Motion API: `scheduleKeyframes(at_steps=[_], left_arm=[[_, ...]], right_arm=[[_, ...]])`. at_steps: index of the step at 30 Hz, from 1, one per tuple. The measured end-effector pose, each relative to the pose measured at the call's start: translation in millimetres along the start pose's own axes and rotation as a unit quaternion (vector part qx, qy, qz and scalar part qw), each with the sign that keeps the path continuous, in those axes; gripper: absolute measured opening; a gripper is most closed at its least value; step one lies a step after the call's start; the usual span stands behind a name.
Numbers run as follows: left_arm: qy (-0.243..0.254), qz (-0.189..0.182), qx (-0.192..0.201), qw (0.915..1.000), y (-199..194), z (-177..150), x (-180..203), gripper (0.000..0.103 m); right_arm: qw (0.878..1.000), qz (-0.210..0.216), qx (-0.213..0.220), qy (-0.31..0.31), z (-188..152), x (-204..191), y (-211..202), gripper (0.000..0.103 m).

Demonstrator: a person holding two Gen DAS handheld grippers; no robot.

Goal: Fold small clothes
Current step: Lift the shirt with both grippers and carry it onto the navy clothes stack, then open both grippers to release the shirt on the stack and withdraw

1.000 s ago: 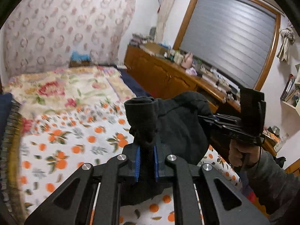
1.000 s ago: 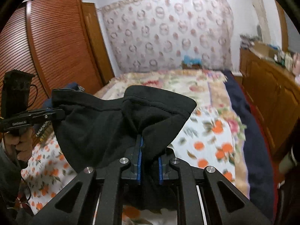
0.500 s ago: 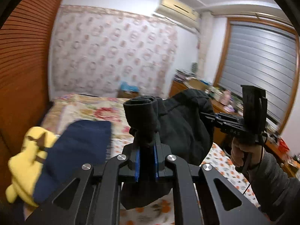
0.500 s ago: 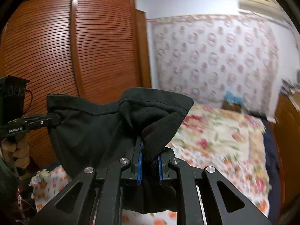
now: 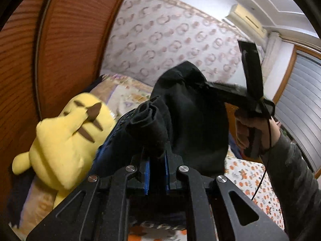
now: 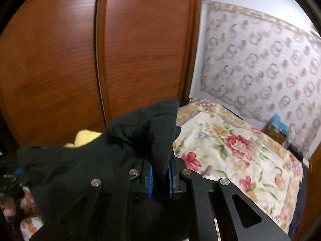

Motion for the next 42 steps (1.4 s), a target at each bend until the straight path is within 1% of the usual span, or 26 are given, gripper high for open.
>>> scheduleKeyframes(at_steps=[3, 5, 6, 7, 8, 9, 10, 11, 12, 15, 18, 19, 22, 26, 29, 31, 34, 36, 38, 40, 41, 42], left_arm=[[-0.006, 0.018, -0.006, 0.9998, 10, -8, -15, 0.012], [-0.003, 0.022, -0.007, 0.9997, 10, -13, -19, 0.012], [-0.001, 0.022, -0.007, 0.9997, 9, -15, -19, 0.012], [0.002, 0.023, -0.006, 0.9997, 7, -16, -18, 0.012], [0.008, 0.025, -0.003, 0.9996, 7, -17, -16, 0.012], [0.011, 0.027, -0.001, 0.9996, 0, -19, -14, 0.012], [0.013, 0.029, 0.000, 0.9995, 0, -17, -12, 0.012], [0.015, 0.030, 0.002, 0.9994, -1, -17, -11, 0.012], [0.018, 0.032, 0.003, 0.9993, -2, -17, -11, 0.012], [0.024, 0.037, 0.006, 0.9990, -3, -15, -10, 0.012], [0.034, 0.045, 0.008, 0.9984, -5, -15, -6, 0.012], [0.038, 0.047, 0.009, 0.9981, -5, -15, -5, 0.012], [0.047, 0.053, 0.011, 0.9974, -5, -15, -5, 0.012], [0.055, 0.062, 0.012, 0.9965, -5, -16, -5, 0.012], [0.059, 0.065, 0.012, 0.9961, -4, -15, -5, 0.012], [0.062, 0.067, 0.013, 0.9957, -4, -15, -5, 0.012], [0.063, 0.068, 0.013, 0.9957, -4, -16, -5, 0.012], [0.064, 0.067, 0.012, 0.9956, -4, -16, -5, 0.013], [0.068, 0.069, 0.011, 0.9952, -2, -17, -4, 0.014], [0.072, 0.071, 0.011, 0.9948, -2, -18, -2, 0.019], [0.075, 0.072, 0.012, 0.9945, -4, -18, -2, 0.025], [0.078, 0.073, 0.013, 0.9942, -5, -18, -1, 0.035]], right_arm=[[1.000, 0.004, -0.005, -0.018, 10, 2, 31, 0.012], [1.000, 0.003, -0.011, -0.010, 10, 7, 41, 0.013], [1.000, 0.002, -0.011, -0.004, 10, 8, 42, 0.021], [1.000, -0.005, -0.011, 0.003, 12, 9, 41, 0.027], [1.000, -0.015, -0.008, 0.009, 12, 14, 40, 0.036], [1.000, -0.024, -0.004, 0.009, 16, 6, 34, 0.043], [0.999, -0.033, 0.000, 0.010, 18, 3, 34, 0.047], [0.999, -0.039, 0.002, 0.009, 16, 3, 29, 0.054], [0.999, -0.037, 0.009, 0.007, 16, 0, 24, 0.055], [0.999, -0.015, 0.027, 0.010, 9, -26, 3, 0.055], [0.999, 0.003, 0.050, 0.022, 1, -37, -9, 0.055], [0.998, 0.004, 0.051, 0.025, -8, -37, -11, 0.055], [0.998, 0.000, 0.062, 0.027, -13, -43, -12, 0.055], [0.994, -0.019, 0.101, 0.040, -19, -32, -38, 0.055], [0.993, -0.007, 0.111, 0.036, -17, -42, -40, 0.055], [0.994, 0.005, 0.109, 0.022, -18, -52, -33, 0.055], [0.997, 0.004, 0.082, 0.010, -24, -57, -10, 0.055], [0.998, 0.002, 0.062, 0.013, -30, -55, 8, 0.055], [0.999, 0.014, 0.044, 0.025, -32, -49, 28, 0.055], [0.998, 0.021, 0.033, 0.043, -34, -45, 43, 0.056], [0.998, 0.025, 0.030, 0.052, -33, -44, 47, 0.056], [0.998, 0.025, 0.028, 0.058, -32, -41, 52, 0.057]])
Point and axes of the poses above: each gripper's, at about its wrist camera, not at the fingertips, and y roughly the way its jaws point, x to its right, z to its top, the point moved 9 cm from there along y, roughly the way its jaws point, and after that the axes turned 10 degrees about -y, right-handed, at the moved point
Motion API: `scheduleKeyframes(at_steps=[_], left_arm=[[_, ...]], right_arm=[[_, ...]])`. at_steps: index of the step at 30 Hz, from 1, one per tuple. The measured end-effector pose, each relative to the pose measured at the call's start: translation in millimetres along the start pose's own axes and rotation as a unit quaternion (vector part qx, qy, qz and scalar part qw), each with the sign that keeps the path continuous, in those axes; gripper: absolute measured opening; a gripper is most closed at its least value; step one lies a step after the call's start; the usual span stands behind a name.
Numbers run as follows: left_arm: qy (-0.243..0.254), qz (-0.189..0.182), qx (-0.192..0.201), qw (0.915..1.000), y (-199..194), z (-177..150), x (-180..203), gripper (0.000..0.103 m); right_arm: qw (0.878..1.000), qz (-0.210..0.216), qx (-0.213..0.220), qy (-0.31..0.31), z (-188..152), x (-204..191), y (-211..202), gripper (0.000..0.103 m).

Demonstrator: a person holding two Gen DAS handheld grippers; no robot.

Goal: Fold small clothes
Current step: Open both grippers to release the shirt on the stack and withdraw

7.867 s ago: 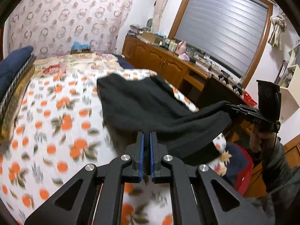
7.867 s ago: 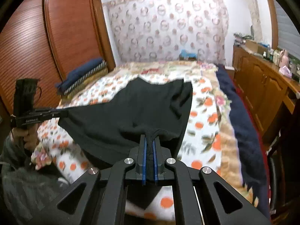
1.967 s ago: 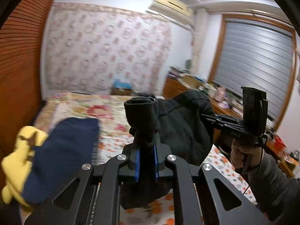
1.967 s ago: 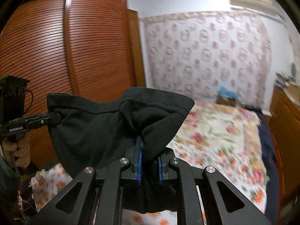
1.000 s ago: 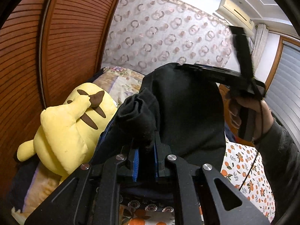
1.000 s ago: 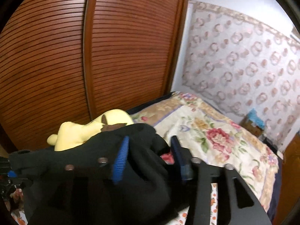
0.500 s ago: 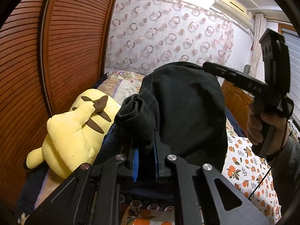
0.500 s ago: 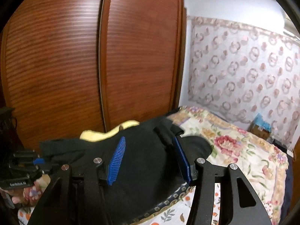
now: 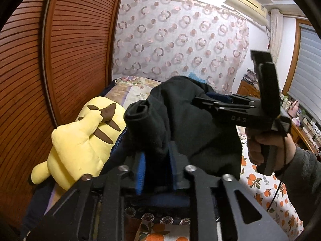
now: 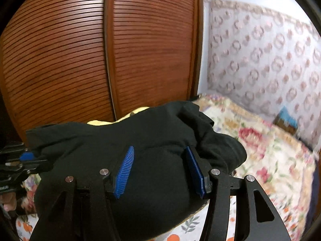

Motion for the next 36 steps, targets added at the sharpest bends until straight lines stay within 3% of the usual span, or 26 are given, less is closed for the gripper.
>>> scheduleKeyframes(at_steps=[2, 3, 4, 5, 7, 9, 25, 28, 31, 36], left_arm=[[0.006, -0.002, 0.008, 1.0000, -8, 1, 2, 0.050], [0.008, -0.002, 0.010, 0.9999, -11, 1, 3, 0.068], [0.011, -0.001, 0.014, 0.9998, -15, 1, 5, 0.074], [0.012, -0.002, 0.021, 0.9997, -20, 2, 6, 0.088], [0.017, -0.003, 0.031, 0.9994, -31, 2, 10, 0.092], [0.024, -0.001, 0.035, 0.9991, -41, 1, 16, 0.103], [0.075, -0.039, 0.034, 0.9958, -79, -42, 94, 0.103], [0.086, -0.050, 0.032, 0.9945, -82, -49, 115, 0.103], [0.097, -0.059, 0.034, 0.9929, -86, -55, 137, 0.103], [0.114, -0.072, 0.039, 0.9901, -96, -62, 171, 0.103]], right_arm=[[1.000, -0.002, 0.002, 0.010, 2, 4, 1, 0.057], [1.000, -0.004, 0.002, 0.014, 4, 6, -1, 0.057], [1.000, -0.008, 0.001, 0.015, 4, 6, -4, 0.057], [1.000, -0.013, -0.001, 0.014, 5, 4, -7, 0.057], [1.000, -0.022, 0.003, 0.017, 0, -5, -20, 0.058], [0.999, -0.026, 0.004, 0.020, -1, -11, -32, 0.060], [0.991, -0.114, 0.017, 0.068, -79, -68, -211, 0.069], [0.986, -0.144, 0.012, 0.088, -100, -71, -246, 0.071], [0.977, -0.181, 0.021, 0.108, -116, -75, -285, 0.079], [0.960, -0.243, 0.037, 0.131, -138, -86, -348, 0.080]])
Point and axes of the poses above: each gripper's, at about its wrist camera, not at the fingertips, and y roughly the way its jaws point, x to its right, z to its top, the point moved 9 cm from there along y, roughly the way its jaws point, and after that the axes turned 10 degrees about -y, right-handed, at the moved point
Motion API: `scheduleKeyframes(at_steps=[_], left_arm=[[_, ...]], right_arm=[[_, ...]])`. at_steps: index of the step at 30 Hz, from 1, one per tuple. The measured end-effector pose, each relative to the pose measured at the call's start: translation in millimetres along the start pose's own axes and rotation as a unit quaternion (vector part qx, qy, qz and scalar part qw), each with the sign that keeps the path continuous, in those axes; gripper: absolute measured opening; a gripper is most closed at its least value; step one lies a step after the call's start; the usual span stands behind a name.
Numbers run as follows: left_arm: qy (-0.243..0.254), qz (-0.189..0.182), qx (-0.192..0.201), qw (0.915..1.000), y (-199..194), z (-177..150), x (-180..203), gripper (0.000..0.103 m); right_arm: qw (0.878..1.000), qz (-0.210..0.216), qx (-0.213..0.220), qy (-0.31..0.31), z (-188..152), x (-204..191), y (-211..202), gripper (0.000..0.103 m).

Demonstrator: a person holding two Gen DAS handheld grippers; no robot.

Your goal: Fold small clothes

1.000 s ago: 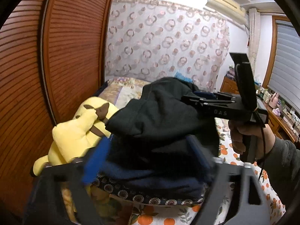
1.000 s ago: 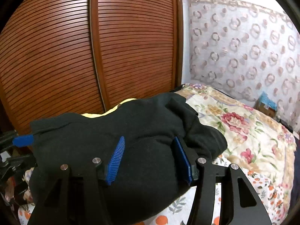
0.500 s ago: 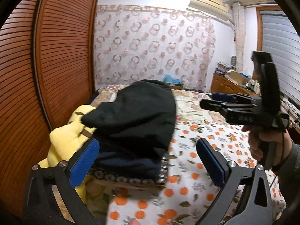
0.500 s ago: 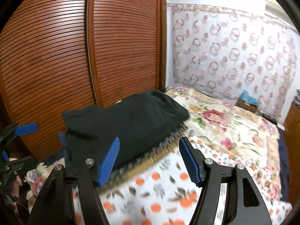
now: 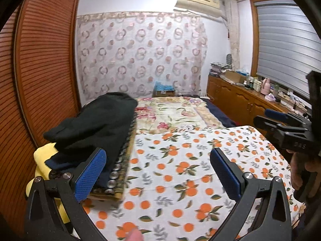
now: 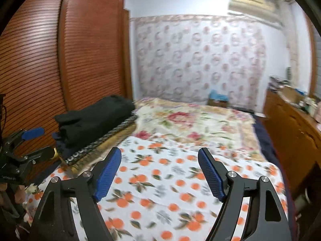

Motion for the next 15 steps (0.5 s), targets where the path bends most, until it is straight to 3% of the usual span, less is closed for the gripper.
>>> scheduleKeyframes(at_steps=[4, 9, 15], left_arm=[[0.008, 0.015, 0.018, 0.9997, -7, 2, 17, 0.103], [0.005, 0.000, 0.019, 0.9998, -13, 4, 30, 0.103], [0.010, -0.002, 0.020, 0.9997, -14, 5, 37, 0.103]], right_arm=[[0.999, -0.029, 0.006, 0.018, -6, 10, -34, 0.080], [0.998, -0.055, 0.009, 0.027, -10, 15, -64, 0.080], [0.998, -0.059, 0.007, 0.029, -8, 3, -58, 0.080]])
Point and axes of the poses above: each gripper's, at about its wrist camera, not at the fingertips, and y roughly the way its jaws point, x to its right, z to its top, the point moved 9 cm from there along y, roughly the way its jaws point, and after that the axes turned 10 degrees about -y, right-handed, at the moved point
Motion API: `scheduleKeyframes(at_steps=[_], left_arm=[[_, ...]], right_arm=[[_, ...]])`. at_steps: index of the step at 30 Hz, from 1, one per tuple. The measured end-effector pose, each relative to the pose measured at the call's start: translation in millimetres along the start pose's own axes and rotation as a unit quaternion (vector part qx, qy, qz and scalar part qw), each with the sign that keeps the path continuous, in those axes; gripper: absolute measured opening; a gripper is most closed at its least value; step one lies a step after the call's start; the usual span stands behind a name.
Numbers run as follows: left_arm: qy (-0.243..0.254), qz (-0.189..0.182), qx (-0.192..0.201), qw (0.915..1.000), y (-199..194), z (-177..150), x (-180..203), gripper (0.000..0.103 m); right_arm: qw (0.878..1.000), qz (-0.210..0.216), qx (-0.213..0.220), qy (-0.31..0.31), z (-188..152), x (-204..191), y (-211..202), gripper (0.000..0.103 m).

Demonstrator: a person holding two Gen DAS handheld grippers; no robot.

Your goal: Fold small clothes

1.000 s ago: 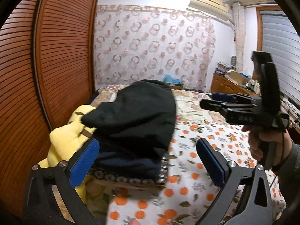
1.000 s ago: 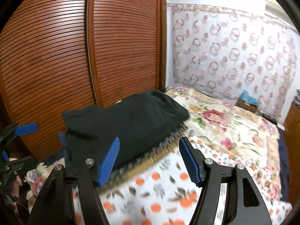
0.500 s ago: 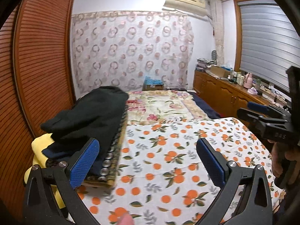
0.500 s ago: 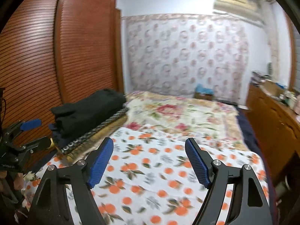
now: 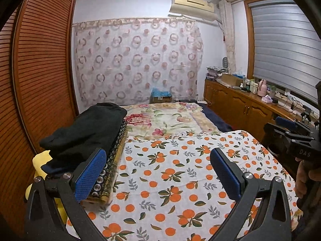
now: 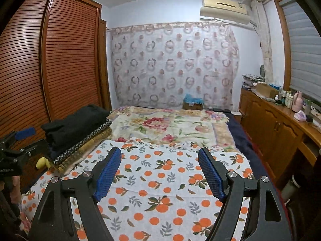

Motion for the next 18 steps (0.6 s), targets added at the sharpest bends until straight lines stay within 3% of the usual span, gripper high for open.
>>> scheduleKeyframes(at_steps=[18], left_arm=[[-0.001, 0.001, -0.006, 1.0000, 1.8, -1.6, 2.6, 0.103]], right_arm=[[1.000, -0.018, 0.005, 0.008, -5.1, 8.8, -6.3, 0.080]])
Point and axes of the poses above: each gripper's, at about its wrist camera, not at the fingertips, and y roughly the way its jaws point, x to its right, z to its top, the point moved 9 cm from there along y, roughly the way its jaws point, and after that the axes turned 10 degrees about -y, right-handed, at the moved point
